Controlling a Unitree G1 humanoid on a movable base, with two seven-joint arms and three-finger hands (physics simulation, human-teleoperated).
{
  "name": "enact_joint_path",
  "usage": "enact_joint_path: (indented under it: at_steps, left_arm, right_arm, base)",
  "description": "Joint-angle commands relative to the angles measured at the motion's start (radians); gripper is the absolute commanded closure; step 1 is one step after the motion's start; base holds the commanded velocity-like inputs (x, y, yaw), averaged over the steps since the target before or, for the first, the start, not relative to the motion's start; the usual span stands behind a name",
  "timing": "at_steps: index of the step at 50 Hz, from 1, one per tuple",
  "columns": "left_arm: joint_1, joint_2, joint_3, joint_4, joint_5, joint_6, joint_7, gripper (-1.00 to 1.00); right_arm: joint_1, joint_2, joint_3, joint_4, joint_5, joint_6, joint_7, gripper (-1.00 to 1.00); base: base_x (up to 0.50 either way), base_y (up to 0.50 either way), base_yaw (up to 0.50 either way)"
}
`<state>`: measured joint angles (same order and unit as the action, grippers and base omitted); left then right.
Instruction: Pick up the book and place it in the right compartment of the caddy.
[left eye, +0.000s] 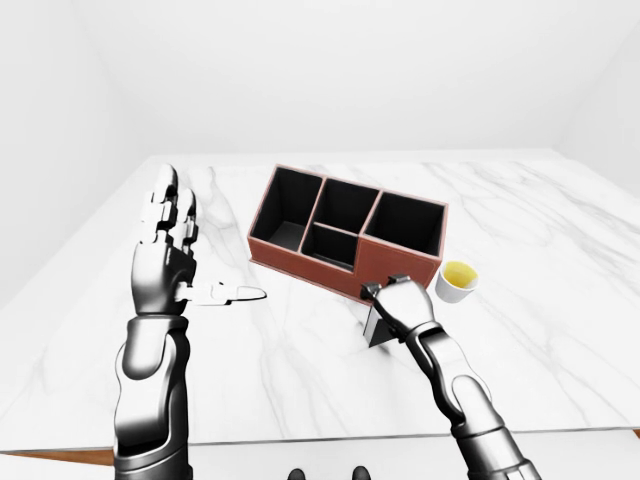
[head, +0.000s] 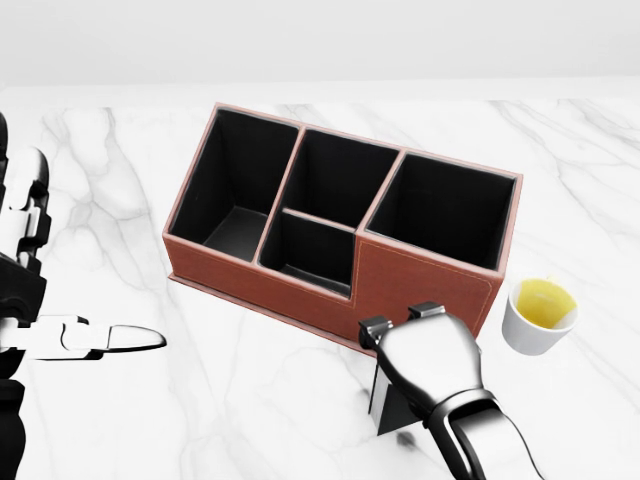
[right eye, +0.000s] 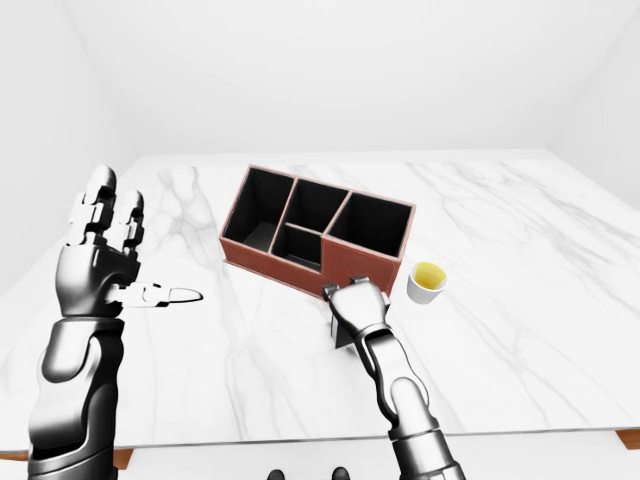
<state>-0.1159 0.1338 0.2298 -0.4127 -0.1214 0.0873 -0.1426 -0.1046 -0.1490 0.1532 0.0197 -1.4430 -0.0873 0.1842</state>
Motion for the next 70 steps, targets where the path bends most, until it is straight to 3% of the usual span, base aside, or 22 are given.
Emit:
enact_joint_path:
  at_steps: [1,70]
  left_arm:
    - [0.0,-0.001,-0.004,0.006,0.003,0.0,-0.001,-1.0]
    - [0.017,-0.01,-0.012,0.0,0.016,0.0,-0.009,-1.0]
  right_arm:
    - [-0.009,-0.004,0.0,0.032,-0.017,0.0,-0.023,-0.12]
    - [-0.072,-0.029,0.008,0.289,-0.086,0.0,-0.176,-0.11]
  base:
    - [0.0,0.0,0.0]
    - [0.0,0.0,0.0]
